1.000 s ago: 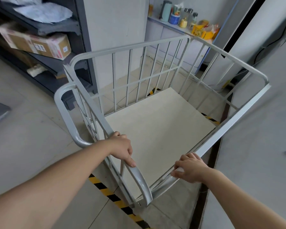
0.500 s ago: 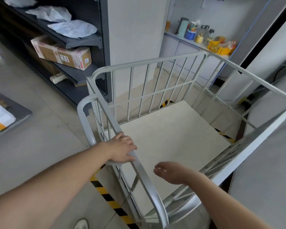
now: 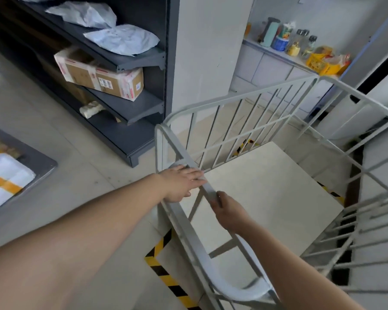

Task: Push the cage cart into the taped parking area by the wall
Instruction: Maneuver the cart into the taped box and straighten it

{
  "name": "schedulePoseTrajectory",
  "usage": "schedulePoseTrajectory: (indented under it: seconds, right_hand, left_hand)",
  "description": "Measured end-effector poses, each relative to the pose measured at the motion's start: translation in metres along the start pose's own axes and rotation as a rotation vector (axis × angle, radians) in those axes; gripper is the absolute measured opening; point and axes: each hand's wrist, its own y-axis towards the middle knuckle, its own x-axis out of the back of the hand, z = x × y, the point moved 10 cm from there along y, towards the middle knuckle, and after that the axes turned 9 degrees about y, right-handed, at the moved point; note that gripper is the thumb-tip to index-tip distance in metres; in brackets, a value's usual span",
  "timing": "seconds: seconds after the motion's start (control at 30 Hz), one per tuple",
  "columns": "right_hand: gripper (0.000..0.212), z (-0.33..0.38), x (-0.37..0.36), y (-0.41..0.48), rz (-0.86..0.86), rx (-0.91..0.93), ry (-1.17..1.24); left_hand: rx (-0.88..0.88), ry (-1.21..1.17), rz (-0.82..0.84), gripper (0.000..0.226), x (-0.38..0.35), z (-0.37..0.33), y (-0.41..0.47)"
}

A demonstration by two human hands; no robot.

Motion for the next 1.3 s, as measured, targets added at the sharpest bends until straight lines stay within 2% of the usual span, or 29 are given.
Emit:
schedulePoseTrajectory:
  seconds: [0.23, 0.47, 0.6, 0.77, 0.9, 1.0, 1.13, 1.23, 1.3]
  right_hand:
    - [0.04, 0.022, -0.002, 0.049, -0.019, -0.111, 0.091]
    - [0.041, 0.048, -0.013, 0.105, 0.177, -0.101, 0.18]
    - [0.033, 0.072, -0.016, 0.136, 0.274, -0.11, 0.262]
    - [0.038, 0.102, -0.014, 0.178, 0.18, -0.056, 0.153]
    - [0.032, 0.124, -0.026, 0.209, 0.151, 0.002, 0.12]
    - [0.035, 0.133, -0.034, 0.229, 0.18, -0.094, 0.317]
    - [0.048, 0.137, -0.049, 0.249, 0.223, -0.325, 0.671]
    - [0.065, 0.135, -0.052, 0.254, 0.209, -0.44, 0.579]
    - [0.066, 0.131, -0.051, 0.253, 0.183, -0.484, 0.493]
  left_hand:
    - [-0.13, 0.121, -0.119, 0.065, 0.002, 0.034, 0.012]
    - [-0.138, 0.173, -0.141, 0.05, 0.015, 0.104, 0.045]
    - [-0.162, 0.281, -0.138, 0.04, 0.024, 0.152, 0.069]
    - [-0.17, 0.464, -0.174, 0.035, 0.037, 0.201, 0.096]
    - [-0.222, 0.55, -0.159, 0.049, 0.042, 0.224, 0.12]
    - [-0.326, 0.642, -0.159, 0.045, 0.043, 0.233, 0.137]
    - [-0.544, 0.73, -0.204, 0.043, 0.045, 0.239, 0.153]
    - [-0.689, 0.782, -0.203, 0.04, 0.048, 0.237, 0.158]
    - [-0.751, 0.8, -0.207, 0.035, 0.049, 0.235, 0.163]
